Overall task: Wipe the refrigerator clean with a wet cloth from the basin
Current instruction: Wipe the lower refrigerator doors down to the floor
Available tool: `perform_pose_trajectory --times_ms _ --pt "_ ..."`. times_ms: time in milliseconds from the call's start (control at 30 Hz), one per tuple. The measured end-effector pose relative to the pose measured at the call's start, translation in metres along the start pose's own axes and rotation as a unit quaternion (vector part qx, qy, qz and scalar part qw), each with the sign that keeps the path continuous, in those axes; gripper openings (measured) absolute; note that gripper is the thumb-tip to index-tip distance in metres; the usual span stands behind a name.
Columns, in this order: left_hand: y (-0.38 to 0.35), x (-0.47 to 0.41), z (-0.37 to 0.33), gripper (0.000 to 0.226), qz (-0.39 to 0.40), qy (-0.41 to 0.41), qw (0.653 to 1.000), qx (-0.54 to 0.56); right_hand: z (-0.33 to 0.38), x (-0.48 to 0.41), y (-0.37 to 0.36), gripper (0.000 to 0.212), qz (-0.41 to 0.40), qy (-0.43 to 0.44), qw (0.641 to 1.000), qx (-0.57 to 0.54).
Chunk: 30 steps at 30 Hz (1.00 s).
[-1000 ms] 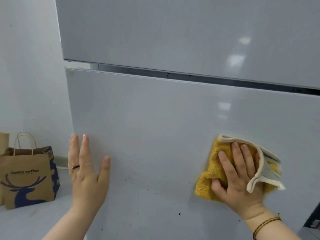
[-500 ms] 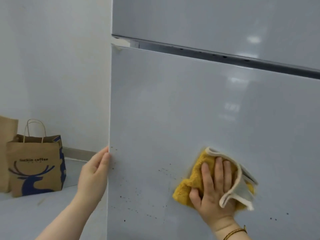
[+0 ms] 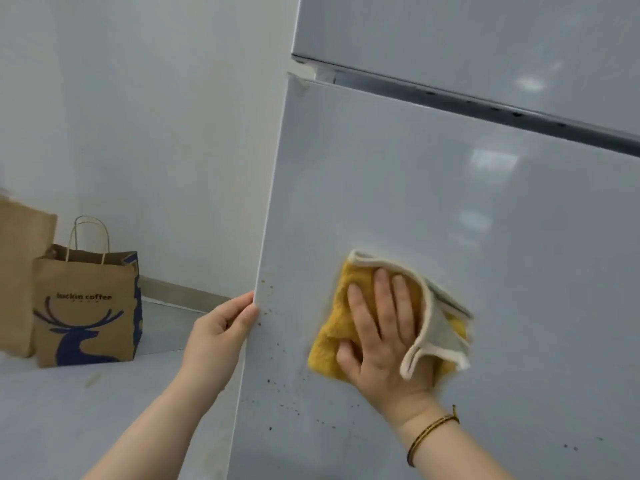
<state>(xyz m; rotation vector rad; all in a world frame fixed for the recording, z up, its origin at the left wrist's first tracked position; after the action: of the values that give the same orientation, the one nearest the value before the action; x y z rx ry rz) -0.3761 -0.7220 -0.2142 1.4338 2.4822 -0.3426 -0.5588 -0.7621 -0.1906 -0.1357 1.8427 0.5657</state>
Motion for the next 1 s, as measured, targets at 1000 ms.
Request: perform_pose_trajectory --times_ms 1000 --pt "0.004 0.004 0.019 0.039 0.101 -0.003 0.983 0.153 0.042 -0.046 -0.013 0.06 0.003 0.137 0.991 -0.01"
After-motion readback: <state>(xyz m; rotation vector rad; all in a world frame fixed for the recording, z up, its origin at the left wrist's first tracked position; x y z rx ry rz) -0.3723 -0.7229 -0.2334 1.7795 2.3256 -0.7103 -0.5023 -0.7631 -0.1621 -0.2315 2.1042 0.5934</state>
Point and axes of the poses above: each hand's wrist, its own x-axis away from the middle knuckle, its own y-axis out of the back of the hand, z = x × y, the point moved 4 cm from there along -x, towards the middle knuckle, and after that the axes turned 8 degrees about -y, right-handed, at the moved point
